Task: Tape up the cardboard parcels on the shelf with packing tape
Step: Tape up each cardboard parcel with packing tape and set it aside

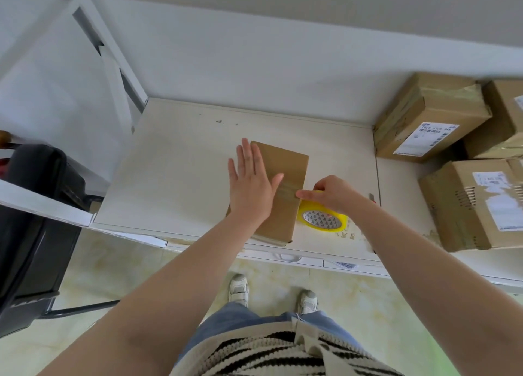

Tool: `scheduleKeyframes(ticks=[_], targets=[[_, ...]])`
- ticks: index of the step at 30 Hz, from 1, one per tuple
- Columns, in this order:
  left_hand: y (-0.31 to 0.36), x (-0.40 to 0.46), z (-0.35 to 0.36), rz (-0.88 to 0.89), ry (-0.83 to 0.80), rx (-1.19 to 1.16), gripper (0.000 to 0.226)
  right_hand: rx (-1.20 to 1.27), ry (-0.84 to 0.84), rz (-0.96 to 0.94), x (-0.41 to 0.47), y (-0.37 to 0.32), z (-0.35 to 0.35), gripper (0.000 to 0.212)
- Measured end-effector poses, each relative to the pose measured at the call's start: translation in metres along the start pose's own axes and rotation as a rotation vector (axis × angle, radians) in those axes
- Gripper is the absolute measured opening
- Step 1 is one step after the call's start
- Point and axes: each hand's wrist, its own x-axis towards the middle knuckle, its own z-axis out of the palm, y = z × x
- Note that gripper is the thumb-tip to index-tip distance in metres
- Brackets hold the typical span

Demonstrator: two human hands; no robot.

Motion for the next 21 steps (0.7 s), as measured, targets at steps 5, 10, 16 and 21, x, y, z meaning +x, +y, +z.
scheduleKeyframes(ticks=[5, 10, 16, 21], targets=[[0.007, 0.001, 0.01, -0.011, -0.048, 0.128, 0.082, 0.016, 0.009, 0.01, 0.002, 0.001, 0.004, 0.066], [0.004, 0.002, 0.004, -0.034, -0.109, 0.033, 0.097, 0.139, -0.018, -0.001, -0.006, -0.003, -0.005, 0.066], [0.01, 0.008, -0.009, -0.141, -0.258, -0.481, 0.099, -0.074, 0.057, -0.211, -0.029, -0.042, -0.071, 0.054], [0.021, -0.003, -0.003, -0.259, -0.377, -0.689, 0.099, -0.256, 0.044, -0.322, -0.033, -0.073, -0.092, 0.049]])
